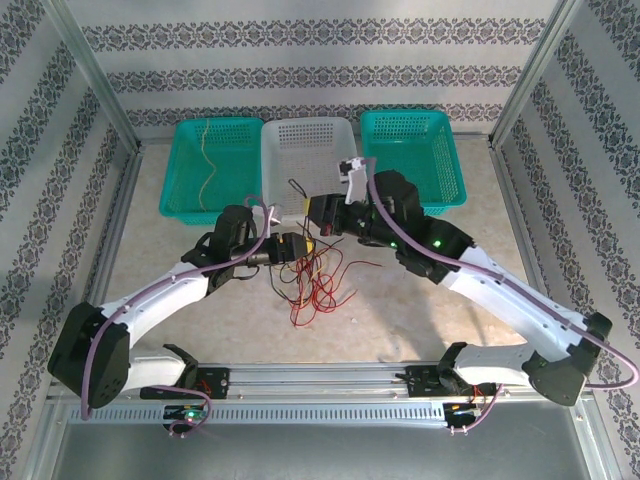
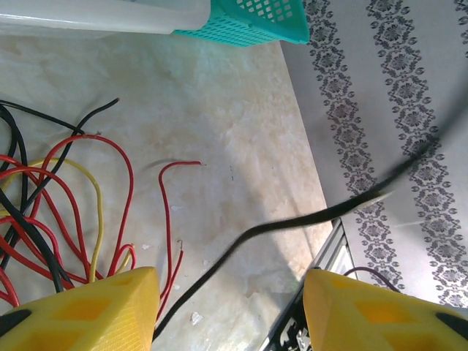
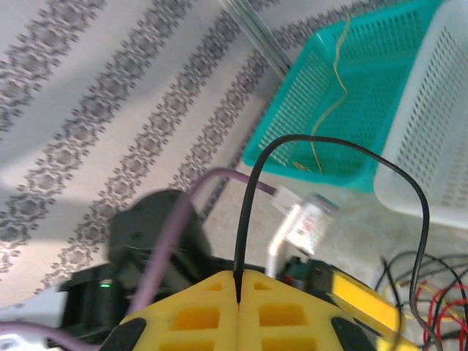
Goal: Untangle the cables
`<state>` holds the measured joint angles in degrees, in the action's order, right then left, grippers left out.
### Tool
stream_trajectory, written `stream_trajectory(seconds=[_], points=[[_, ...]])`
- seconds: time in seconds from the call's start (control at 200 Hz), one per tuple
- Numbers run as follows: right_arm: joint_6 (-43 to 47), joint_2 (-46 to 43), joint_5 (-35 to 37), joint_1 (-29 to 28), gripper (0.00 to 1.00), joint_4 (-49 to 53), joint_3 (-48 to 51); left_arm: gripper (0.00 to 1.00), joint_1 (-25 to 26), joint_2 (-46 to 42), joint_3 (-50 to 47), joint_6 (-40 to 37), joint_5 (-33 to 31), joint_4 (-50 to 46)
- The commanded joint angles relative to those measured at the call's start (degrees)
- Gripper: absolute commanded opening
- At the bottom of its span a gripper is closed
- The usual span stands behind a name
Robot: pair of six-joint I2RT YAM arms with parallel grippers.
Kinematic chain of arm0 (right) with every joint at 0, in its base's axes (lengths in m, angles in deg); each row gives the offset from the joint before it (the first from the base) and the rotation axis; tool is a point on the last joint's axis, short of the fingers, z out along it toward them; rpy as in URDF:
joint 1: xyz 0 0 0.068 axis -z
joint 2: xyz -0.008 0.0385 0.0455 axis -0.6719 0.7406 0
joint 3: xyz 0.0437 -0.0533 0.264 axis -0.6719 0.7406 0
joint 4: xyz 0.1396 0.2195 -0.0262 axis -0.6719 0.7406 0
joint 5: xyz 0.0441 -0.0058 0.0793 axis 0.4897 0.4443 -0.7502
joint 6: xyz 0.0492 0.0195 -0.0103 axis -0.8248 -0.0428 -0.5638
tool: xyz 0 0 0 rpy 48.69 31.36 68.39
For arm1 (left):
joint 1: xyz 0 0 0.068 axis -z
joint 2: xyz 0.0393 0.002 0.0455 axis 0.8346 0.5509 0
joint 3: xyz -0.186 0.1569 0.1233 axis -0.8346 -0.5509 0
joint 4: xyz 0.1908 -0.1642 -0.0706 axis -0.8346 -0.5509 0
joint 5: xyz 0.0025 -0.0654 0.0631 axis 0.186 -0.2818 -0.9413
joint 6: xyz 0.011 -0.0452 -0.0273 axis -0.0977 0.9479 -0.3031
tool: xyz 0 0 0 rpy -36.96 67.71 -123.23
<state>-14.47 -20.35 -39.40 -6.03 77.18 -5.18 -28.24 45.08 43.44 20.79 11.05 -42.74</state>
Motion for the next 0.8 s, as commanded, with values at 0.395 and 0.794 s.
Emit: stream_trajectory(seconds=[0.395, 0.794], points=[[5.2, -6.9, 0.3, 6.1, 0.00, 8.6, -10.3, 0.48, 1.2, 1.9, 1.5, 1.8, -4.7, 3.8], [10.0, 5.6, -5.2, 33.4, 0.00, 24.7, -28.6, 0.50, 1.2, -0.5, 2.2, -1.1, -16.3, -11.1]])
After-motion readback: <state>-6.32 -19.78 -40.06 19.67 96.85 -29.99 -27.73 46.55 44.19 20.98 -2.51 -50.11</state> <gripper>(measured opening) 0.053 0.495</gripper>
